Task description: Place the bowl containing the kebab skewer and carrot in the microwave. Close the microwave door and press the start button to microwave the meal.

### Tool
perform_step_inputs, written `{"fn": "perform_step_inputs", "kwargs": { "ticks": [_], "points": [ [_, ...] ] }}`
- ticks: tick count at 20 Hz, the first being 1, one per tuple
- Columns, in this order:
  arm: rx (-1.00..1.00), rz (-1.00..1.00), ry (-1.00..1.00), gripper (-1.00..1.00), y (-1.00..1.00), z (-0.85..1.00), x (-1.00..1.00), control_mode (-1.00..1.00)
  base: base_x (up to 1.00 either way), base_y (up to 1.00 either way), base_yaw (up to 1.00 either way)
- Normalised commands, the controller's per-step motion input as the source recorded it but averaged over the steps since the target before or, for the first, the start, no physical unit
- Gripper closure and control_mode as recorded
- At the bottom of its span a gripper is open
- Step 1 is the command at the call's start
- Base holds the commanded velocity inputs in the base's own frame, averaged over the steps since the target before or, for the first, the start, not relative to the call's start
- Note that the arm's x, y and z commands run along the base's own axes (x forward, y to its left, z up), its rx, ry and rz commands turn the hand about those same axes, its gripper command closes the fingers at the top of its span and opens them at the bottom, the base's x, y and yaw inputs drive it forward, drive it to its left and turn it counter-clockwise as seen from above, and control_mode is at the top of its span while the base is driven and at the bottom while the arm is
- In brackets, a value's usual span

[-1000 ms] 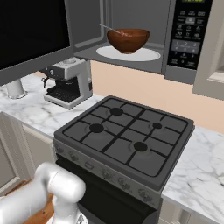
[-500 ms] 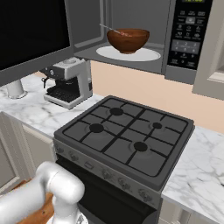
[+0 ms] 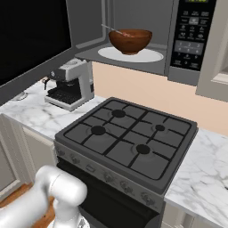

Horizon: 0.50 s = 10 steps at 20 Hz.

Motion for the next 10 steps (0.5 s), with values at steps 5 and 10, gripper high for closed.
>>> {"fn": "perform_step_inputs", "kwargs": {
  "ticks": [5,10],
  "points": [
    [0.13,-0.10,-0.26,-1.00,-1.00,0.00,-0.62,-1.00,0.00,0.00,0.00],
    [0.20,-0.05,-0.08,-1.00,-1.00,0.02,-0.61,-1.00,0.00,0.00,0.00]
  ]
}}
